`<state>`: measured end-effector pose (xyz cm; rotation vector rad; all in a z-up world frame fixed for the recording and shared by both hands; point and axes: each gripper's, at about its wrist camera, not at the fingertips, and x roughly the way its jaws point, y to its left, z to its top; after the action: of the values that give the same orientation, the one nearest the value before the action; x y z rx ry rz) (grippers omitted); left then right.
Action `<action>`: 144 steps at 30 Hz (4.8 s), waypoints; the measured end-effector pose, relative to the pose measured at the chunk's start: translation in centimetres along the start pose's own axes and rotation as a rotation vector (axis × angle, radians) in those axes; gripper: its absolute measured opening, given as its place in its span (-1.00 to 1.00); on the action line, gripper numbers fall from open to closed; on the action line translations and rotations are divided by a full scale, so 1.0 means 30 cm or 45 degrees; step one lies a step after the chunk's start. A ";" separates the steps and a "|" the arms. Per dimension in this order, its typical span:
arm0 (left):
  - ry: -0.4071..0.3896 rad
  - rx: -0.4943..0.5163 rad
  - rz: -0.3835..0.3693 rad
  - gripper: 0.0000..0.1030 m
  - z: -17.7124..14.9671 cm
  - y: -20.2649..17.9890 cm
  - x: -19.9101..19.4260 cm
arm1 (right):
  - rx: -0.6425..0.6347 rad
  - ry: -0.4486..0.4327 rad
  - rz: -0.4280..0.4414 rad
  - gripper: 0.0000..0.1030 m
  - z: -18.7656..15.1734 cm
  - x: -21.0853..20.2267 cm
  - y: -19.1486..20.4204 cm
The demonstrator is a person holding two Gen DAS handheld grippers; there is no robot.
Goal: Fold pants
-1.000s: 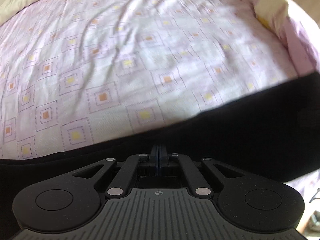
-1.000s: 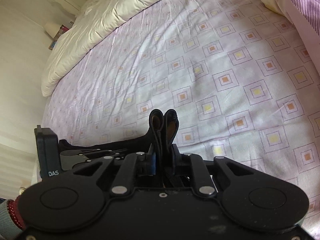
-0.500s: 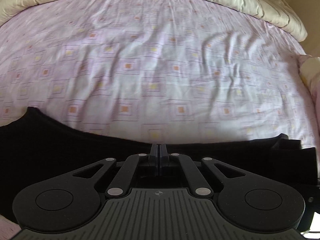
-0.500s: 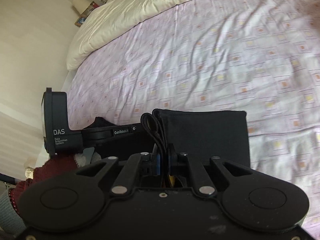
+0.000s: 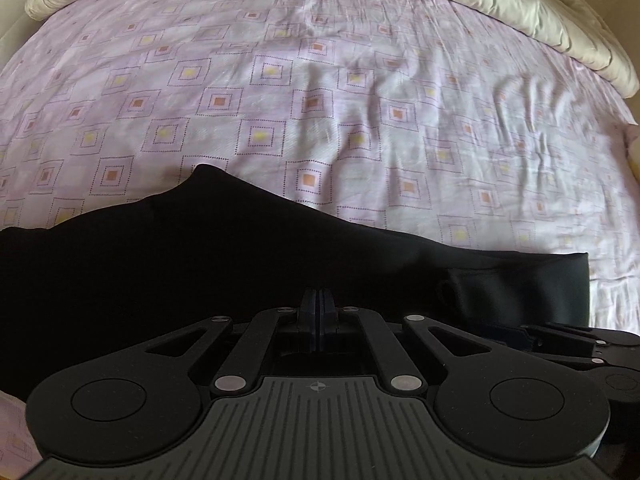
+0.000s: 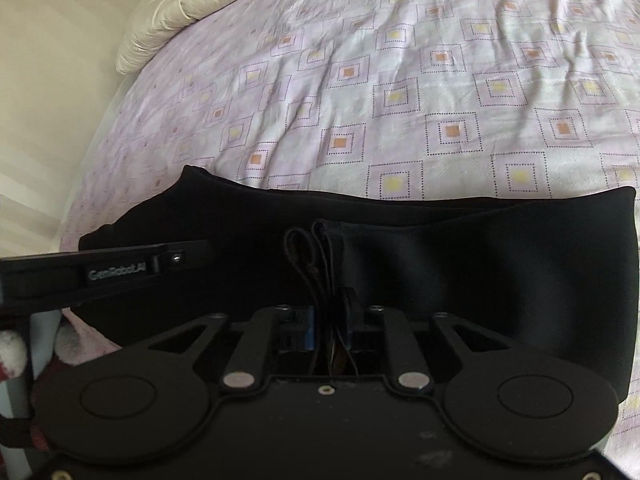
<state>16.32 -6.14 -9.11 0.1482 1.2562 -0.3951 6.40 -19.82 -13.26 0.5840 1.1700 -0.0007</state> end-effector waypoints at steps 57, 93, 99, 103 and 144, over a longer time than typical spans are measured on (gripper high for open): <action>0.200 0.096 -0.148 -0.96 -0.017 -0.278 0.163 | 0.012 -0.040 -0.299 -1.00 0.158 -0.132 -0.405; -0.138 -0.370 0.162 -0.94 -0.252 0.059 -0.253 | -0.127 -0.060 -0.042 -0.69 -0.085 -0.363 -0.326; -0.185 -0.386 0.071 -0.75 -0.249 0.191 -0.269 | -0.125 -0.073 -0.062 -0.65 -0.101 -0.338 -0.223; -0.175 -0.362 0.055 -0.49 -0.246 0.290 -0.276 | -0.127 -0.070 -0.098 -0.62 -0.111 -0.293 -0.109; -0.062 -0.392 0.096 0.06 -0.296 0.982 -0.093 | -0.143 -0.055 -0.207 -0.42 0.071 0.182 0.600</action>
<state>18.57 24.50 -12.33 -0.0756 1.2439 -0.1364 15.80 -3.79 -9.67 0.3874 1.1646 -0.0853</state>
